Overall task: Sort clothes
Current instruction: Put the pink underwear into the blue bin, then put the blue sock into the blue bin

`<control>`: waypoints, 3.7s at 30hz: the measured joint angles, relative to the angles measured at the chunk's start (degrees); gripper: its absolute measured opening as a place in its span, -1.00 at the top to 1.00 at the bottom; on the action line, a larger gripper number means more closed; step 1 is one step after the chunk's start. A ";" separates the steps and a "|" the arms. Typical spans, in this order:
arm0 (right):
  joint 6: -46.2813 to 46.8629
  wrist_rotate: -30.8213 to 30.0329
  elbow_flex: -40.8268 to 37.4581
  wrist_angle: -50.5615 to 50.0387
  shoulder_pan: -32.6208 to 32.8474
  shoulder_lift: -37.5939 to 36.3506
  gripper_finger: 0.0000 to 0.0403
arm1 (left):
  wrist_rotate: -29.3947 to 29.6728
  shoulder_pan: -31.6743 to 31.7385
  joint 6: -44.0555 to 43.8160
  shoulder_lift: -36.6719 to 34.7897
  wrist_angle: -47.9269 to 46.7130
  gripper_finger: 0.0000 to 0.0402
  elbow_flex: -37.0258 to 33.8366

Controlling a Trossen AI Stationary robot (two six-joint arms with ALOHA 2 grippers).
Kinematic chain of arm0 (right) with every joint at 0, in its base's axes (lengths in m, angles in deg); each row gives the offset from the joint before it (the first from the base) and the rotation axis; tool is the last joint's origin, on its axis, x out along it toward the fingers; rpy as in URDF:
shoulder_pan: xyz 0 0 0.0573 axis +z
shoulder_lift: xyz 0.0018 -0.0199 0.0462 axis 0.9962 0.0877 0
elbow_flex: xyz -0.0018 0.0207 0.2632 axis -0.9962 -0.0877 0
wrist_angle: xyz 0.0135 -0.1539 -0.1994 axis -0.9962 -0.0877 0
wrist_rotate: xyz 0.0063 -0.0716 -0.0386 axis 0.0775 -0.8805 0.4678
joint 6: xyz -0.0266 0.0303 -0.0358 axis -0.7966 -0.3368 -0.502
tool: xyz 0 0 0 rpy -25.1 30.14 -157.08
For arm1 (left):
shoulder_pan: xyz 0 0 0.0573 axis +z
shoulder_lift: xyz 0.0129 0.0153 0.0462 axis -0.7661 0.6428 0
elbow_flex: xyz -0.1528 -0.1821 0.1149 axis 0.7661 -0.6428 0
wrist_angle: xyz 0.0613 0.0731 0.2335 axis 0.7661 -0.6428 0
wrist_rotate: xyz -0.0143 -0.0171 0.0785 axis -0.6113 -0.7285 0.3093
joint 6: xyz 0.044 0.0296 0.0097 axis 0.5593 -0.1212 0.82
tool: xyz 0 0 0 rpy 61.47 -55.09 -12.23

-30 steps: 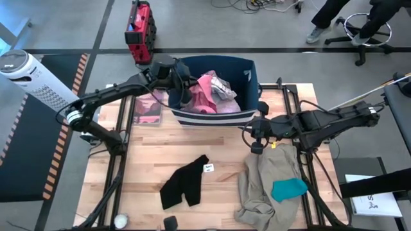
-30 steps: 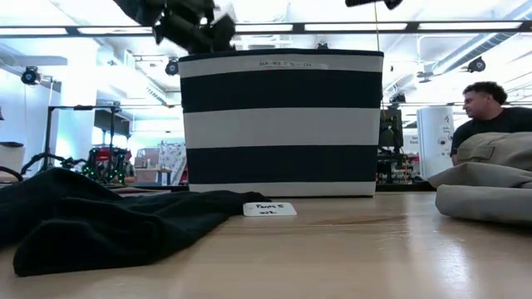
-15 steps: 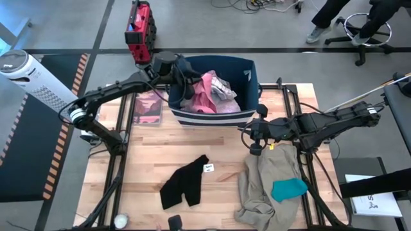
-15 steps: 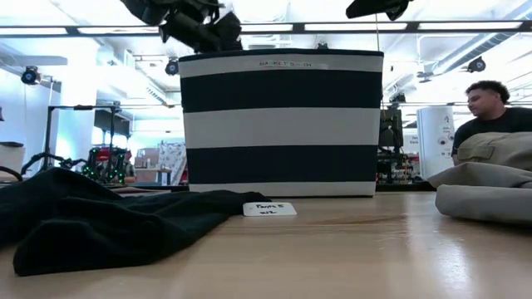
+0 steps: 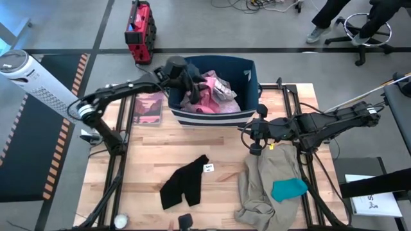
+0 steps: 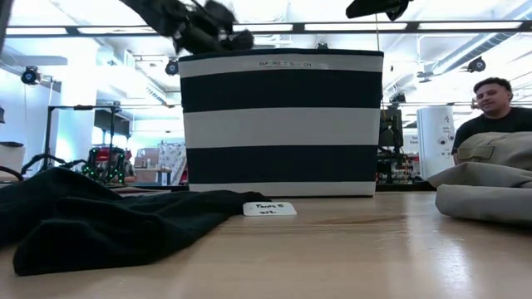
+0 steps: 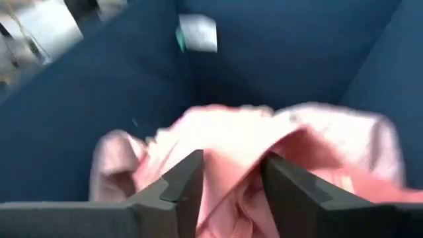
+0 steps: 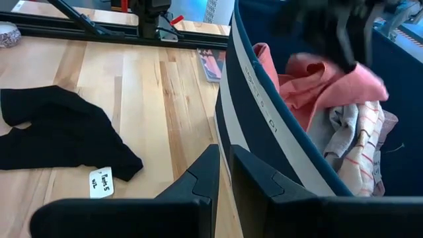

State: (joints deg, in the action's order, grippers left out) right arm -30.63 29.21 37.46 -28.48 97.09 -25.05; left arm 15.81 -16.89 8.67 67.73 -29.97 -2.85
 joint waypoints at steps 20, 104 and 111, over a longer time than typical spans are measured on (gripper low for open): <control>1.08 0.85 0.04 -0.46 1.55 -1.00 0.83 | 0.51 -1.09 3.16 -0.95 -5.86 0.17 2.65; 52.30 37.07 -14.27 -19.82 29.00 15.84 -0.18 | -2.40 -16.16 -9.47 -40.61 -8.00 -0.48 -21.86; 48.61 41.23 -14.14 -20.03 28.85 20.53 0.11 | -2.39 -16.21 -10.43 -40.94 -6.11 -0.42 -24.36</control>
State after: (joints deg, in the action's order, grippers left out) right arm 17.98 70.45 23.33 -48.51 125.94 -4.52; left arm 13.42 -33.10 -1.76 26.79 -36.08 -27.22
